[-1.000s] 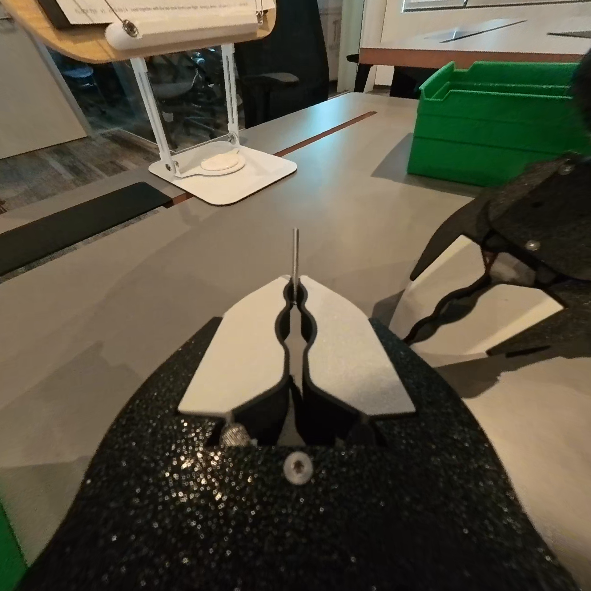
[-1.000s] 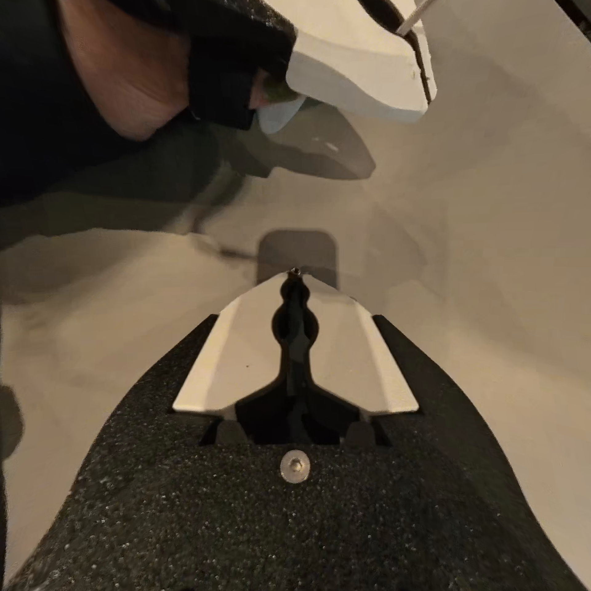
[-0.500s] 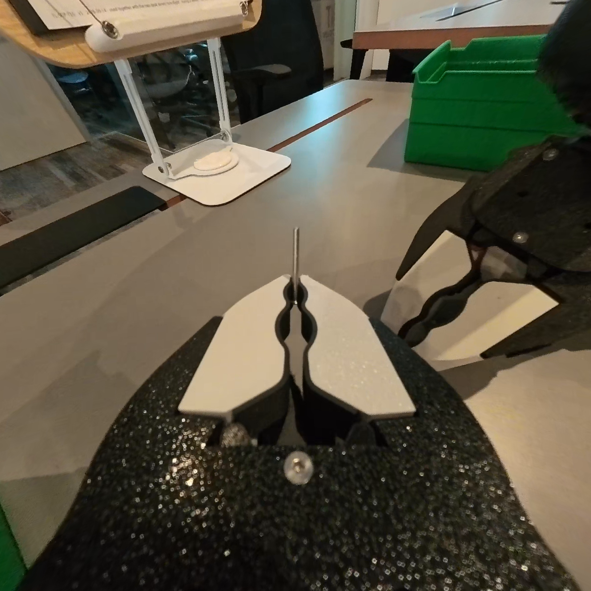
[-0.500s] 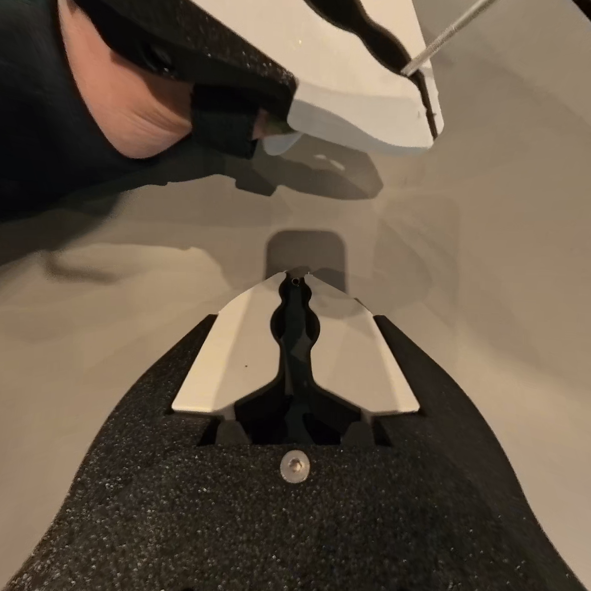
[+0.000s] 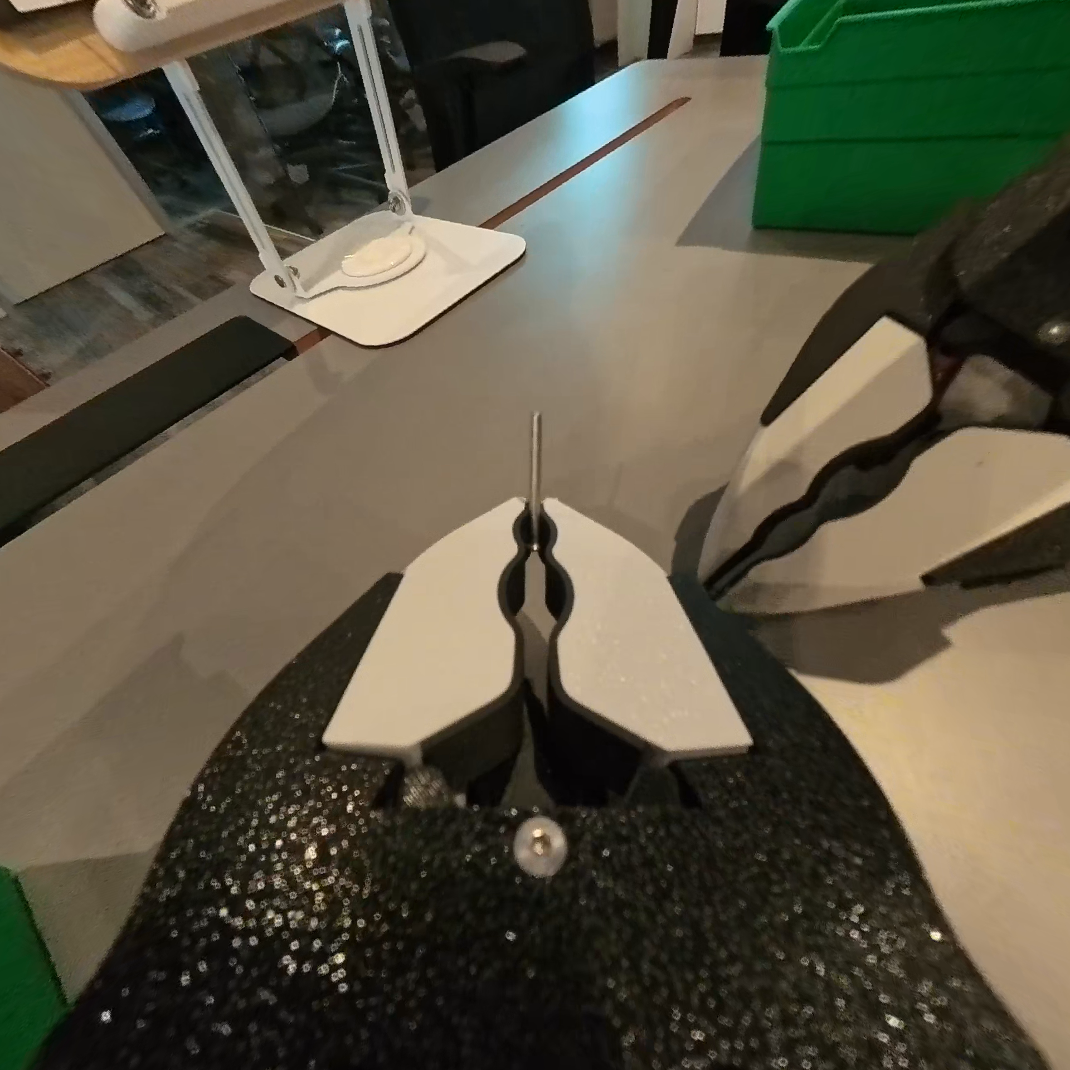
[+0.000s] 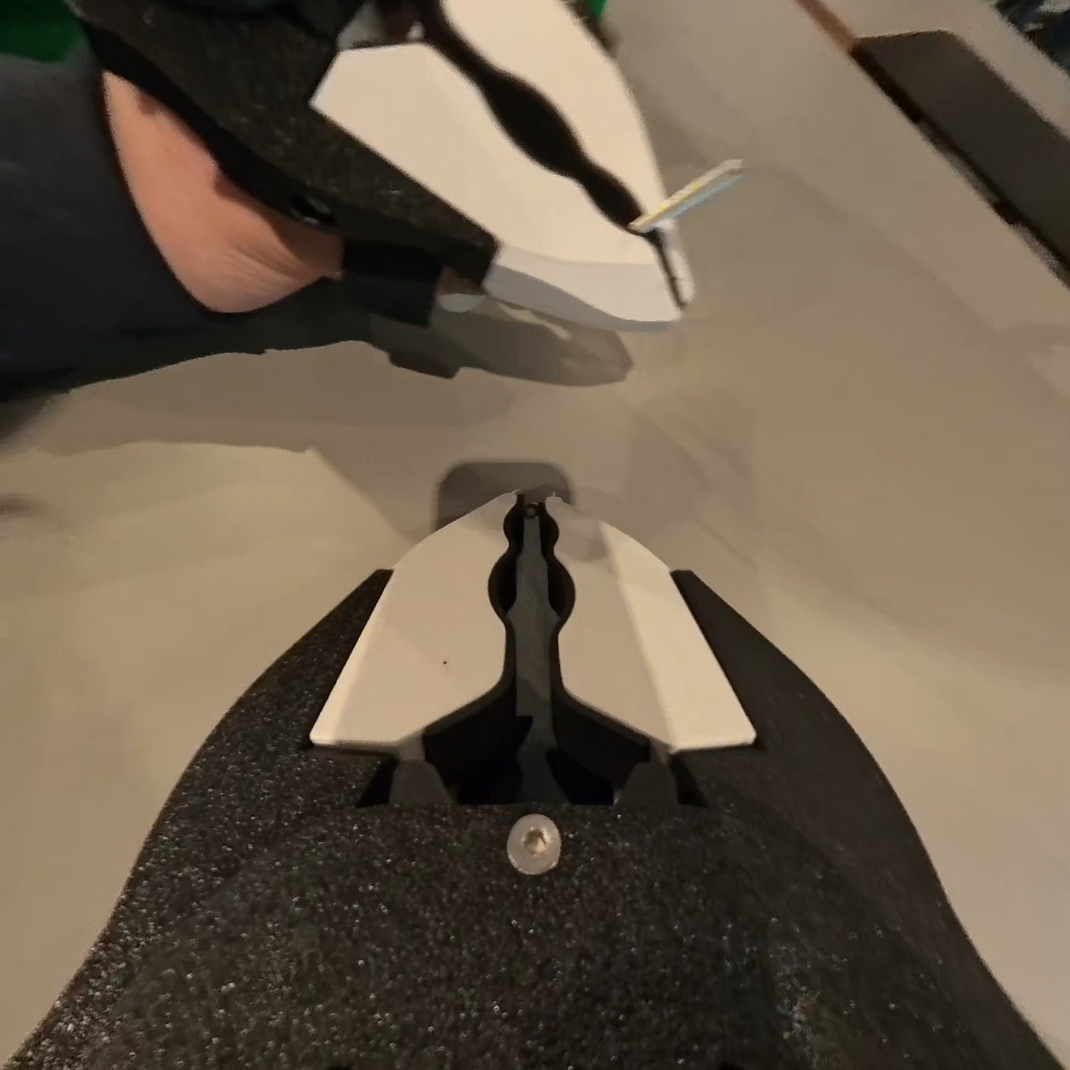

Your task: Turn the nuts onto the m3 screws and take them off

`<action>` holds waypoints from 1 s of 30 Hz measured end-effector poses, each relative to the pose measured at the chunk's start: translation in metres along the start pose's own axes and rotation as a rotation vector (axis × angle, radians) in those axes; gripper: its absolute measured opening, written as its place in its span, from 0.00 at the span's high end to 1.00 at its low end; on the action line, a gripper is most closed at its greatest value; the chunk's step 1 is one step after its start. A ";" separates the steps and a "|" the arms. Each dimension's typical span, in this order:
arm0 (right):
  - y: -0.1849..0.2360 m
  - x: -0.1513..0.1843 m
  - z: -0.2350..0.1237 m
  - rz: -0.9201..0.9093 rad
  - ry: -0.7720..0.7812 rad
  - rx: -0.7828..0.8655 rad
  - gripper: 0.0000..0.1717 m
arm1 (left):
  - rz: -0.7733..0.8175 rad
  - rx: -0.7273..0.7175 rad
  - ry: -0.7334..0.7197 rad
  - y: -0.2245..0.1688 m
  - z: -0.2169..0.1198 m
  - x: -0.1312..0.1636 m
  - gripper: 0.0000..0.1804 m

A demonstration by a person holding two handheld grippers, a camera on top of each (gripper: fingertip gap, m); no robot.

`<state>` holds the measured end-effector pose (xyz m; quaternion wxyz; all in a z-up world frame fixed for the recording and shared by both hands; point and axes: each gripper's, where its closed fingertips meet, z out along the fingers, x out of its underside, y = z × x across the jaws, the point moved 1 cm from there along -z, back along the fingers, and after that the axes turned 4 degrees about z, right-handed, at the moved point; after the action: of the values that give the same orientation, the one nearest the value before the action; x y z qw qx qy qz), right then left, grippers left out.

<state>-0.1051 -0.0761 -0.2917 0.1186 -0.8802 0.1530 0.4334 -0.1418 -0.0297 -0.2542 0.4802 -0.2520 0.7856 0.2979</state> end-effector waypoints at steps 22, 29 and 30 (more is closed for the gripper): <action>-0.049 -0.018 -0.077 -0.014 -0.473 0.032 0.97 | 0.078 0.356 -0.128 -0.047 0.033 -0.030 1.00; -0.038 -0.031 -0.094 0.030 -0.665 -0.103 0.98 | 0.146 0.452 -0.013 -0.074 0.041 -0.019 1.00; -0.038 -0.030 -0.093 0.036 -0.664 -0.109 0.97 | 0.147 0.464 -0.008 -0.076 0.041 -0.019 1.00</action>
<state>-0.0406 -0.0674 -0.2088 0.1069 -0.6930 0.0980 0.7062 -0.0576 -0.0514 -0.2691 0.5054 -0.0760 0.8473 0.1443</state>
